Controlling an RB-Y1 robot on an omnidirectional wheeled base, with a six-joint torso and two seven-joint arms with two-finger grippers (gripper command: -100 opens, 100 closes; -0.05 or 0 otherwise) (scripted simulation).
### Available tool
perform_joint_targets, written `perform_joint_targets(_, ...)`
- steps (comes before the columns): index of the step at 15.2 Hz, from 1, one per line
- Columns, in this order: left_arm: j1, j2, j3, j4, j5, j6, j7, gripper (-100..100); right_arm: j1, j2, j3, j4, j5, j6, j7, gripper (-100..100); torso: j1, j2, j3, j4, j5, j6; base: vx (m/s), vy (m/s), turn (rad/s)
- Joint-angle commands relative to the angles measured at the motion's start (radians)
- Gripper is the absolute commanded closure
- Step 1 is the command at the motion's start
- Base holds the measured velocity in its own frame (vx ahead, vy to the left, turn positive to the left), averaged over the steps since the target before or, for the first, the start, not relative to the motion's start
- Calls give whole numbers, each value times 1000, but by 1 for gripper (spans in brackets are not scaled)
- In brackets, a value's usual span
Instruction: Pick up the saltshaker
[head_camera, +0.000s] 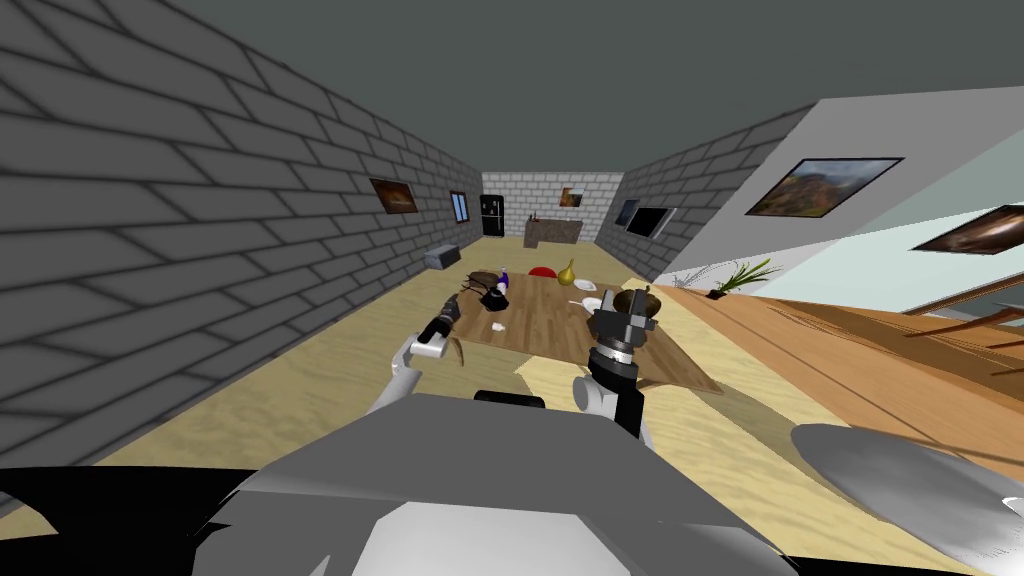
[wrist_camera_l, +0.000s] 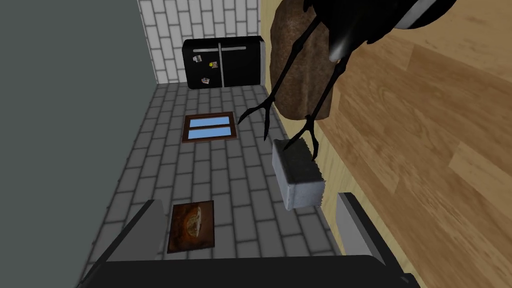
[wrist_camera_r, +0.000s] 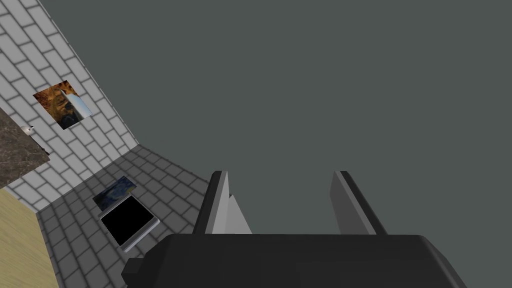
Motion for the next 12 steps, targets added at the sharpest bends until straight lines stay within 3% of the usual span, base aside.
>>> perform_joint_targets(1, -14, 1, -1, 13, 4, 35, 4, -100, 0, 0, 0, 0, 0, 0, 0, 0, 0, 0, 0, 0, 0, 0, 19, -13, -18)
perform_joint_targets(2, -44, -2, -3, 54, 11, 66, 13, -100, 0, 0, 0, 0, 0, 0, 0, 0, 0, 0, 0, 0, 0, 0, 25, -19, -40)
perform_joint_targets(3, -44, -2, -3, 54, 11, 86, 13, -100, 0, 0, 0, 0, 0, 0, 0, 0, 0, 0, 0, 0, 0, 0, 29, -21, -43)
perform_joint_targets(4, -74, -7, -6, 81, 18, 110, 21, -100, 0, 0, 0, 0, 0, 0, 0, 0, 0, 0, 0, 0, 0, 0, 32, -25, -49)
perform_joint_targets(6, -74, -7, -6, 95, 18, 139, 21, -100, 0, 0, 0, 0, 0, 0, 0, 0, -1, -1, 0, 0, 0, 0, 27, -18, -30)
perform_joint_targets(7, -105, -13, -9, 136, 25, 170, 30, -100, 0, 0, 0, 0, 0, 0, 0, 0, 0, 0, 0, 0, 0, 0, 22, -16, -36)
perform_joint_targets(9, -105, -13, -9, 136, 25, 190, 30, -100, 0, 0, 0, 0, 0, 0, 0, 0, 0, 0, 0, 0, 0, 0, 22, -15, -29)
perform_joint_targets(10, -135, -20, -12, 176, 31, 224, 38, -100, 0, 0, 0, 0, 0, 0, 0, 0, 0, 0, 0, 0, 0, 0, 23, -17, -40)
perform_joint_targets(12, -135, -20, -12, 176, 31, 241, 38, -100, 0, 0, 0, 0, 0, 0, 0, 0, 0, 0, 0, 0, 0, 0, 22, -16, -29)
